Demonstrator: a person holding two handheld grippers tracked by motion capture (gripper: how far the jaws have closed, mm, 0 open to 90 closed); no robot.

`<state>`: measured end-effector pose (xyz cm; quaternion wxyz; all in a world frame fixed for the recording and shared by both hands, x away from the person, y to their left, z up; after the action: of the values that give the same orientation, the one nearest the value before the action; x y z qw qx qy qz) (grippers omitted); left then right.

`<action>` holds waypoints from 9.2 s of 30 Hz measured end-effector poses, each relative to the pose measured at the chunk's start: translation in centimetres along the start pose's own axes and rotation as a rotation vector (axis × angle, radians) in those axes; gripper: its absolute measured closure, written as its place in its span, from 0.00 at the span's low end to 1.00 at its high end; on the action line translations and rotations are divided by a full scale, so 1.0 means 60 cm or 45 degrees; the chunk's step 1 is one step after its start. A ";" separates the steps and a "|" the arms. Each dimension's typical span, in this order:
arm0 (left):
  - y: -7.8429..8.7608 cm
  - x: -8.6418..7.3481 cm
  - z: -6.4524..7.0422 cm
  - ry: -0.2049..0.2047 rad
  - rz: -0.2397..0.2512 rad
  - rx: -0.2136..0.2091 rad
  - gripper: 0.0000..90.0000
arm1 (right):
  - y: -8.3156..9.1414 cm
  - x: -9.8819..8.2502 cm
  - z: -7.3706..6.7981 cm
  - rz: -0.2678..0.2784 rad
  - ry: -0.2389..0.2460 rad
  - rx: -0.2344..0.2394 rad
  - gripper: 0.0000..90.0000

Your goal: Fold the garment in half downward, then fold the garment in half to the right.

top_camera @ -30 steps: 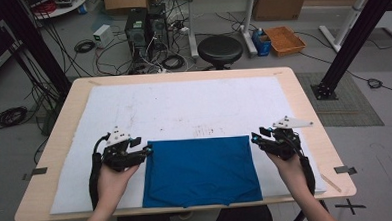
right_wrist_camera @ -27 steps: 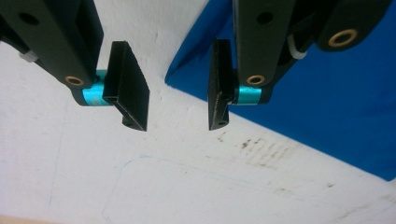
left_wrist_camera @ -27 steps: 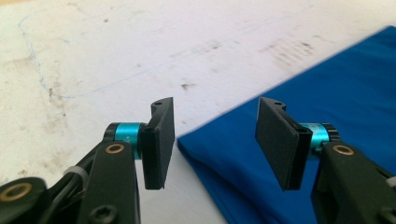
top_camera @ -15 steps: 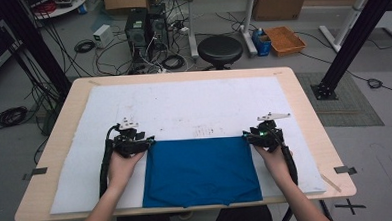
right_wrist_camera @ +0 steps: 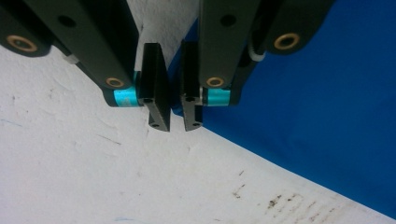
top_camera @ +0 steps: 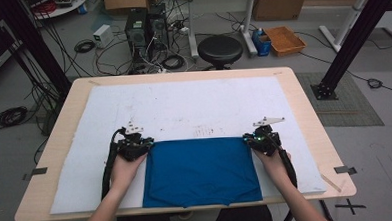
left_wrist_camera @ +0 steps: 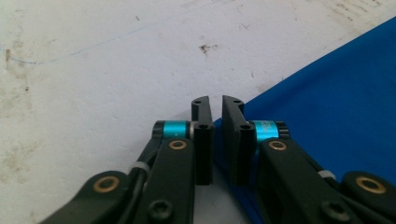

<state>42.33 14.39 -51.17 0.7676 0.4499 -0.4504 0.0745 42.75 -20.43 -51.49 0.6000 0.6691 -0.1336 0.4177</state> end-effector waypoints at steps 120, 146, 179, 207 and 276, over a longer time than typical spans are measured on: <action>0.109 -0.087 0.114 0.185 0.114 -0.051 0.51 | 0.077 0.058 0.057 0.288 -0.037 0.026 0.40; 0.081 -0.101 0.130 0.217 0.061 0.031 0.79 | 0.078 0.070 0.023 0.302 0.021 0.046 0.41; 0.076 -0.087 0.140 0.181 0.070 -0.043 0.94 | -0.035 0.225 -0.271 0.204 0.267 0.443 0.60; 0.081 -0.089 0.136 0.189 0.083 -0.060 0.94 | -0.184 0.236 -0.434 -0.021 0.414 0.393 0.80; -0.038 0.078 0.354 -0.051 0.165 -0.413 0.94 | -0.025 0.235 -0.137 0.164 0.210 0.395 0.98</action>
<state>32.98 -4.41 -45.01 0.8145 0.2916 -0.4999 0.0413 49.17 -7.97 -42.97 0.4703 0.7072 -0.0606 0.5243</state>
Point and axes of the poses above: each handheld gripper's, and its own axes: y roughly backward along the jaws, x roughly out of its top, z roughly to its right, the point moved 10 cm from there along -y, roughly forward along the jaws, and after that the axes turned 11 degrees about -x, right-handed, at the moved point
